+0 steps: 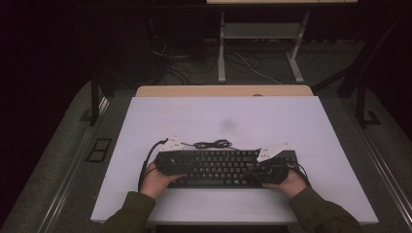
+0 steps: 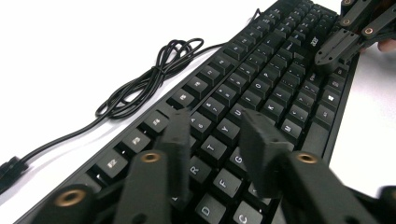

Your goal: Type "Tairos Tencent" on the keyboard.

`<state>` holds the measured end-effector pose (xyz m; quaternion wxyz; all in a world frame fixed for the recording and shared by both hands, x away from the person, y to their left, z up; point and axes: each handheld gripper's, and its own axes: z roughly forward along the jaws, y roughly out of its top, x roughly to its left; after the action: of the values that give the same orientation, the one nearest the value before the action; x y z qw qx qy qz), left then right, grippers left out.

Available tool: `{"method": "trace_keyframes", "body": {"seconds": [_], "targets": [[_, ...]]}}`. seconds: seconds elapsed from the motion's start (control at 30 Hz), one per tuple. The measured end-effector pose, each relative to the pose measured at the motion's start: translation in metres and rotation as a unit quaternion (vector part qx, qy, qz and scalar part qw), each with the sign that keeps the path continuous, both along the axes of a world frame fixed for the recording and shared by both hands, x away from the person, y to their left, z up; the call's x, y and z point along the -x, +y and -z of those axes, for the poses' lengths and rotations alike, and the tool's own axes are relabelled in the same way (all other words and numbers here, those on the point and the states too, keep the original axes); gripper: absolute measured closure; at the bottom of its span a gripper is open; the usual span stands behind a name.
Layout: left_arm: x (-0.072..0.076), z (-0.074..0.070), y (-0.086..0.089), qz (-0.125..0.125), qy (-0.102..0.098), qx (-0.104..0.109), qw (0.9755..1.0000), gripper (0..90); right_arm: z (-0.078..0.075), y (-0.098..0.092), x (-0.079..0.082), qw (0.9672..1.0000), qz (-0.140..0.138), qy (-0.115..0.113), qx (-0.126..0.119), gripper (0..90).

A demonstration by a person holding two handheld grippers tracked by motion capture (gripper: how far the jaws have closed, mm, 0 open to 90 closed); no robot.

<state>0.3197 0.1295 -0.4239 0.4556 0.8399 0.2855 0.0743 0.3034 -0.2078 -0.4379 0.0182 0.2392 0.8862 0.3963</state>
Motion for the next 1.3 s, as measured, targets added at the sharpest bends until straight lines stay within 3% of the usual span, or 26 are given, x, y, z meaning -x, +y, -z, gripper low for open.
{"method": "trace_keyframes", "body": {"seconds": [0.3, 0.7, 1.3], "targets": [[-0.005, 0.005, -0.008, 0.012, 0.016, -0.013, 0.9997, 88.7, 0.000, 0.000, 0.000, 1.0000, 0.002, 0.003, -0.001, 89.4], [-0.009, 0.009, -0.016, 0.019, 0.020, -0.040, 0.9988, 88.8, 0.000, -0.001, 0.000, 1.0000, 0.001, 0.003, -0.001, 89.4], [-0.009, 0.012, -0.017, 0.018, 0.024, -0.047, 0.9984, 88.8, 0.000, -0.001, 0.000, 1.0000, 0.002, 0.004, -0.001, 89.4]]}}
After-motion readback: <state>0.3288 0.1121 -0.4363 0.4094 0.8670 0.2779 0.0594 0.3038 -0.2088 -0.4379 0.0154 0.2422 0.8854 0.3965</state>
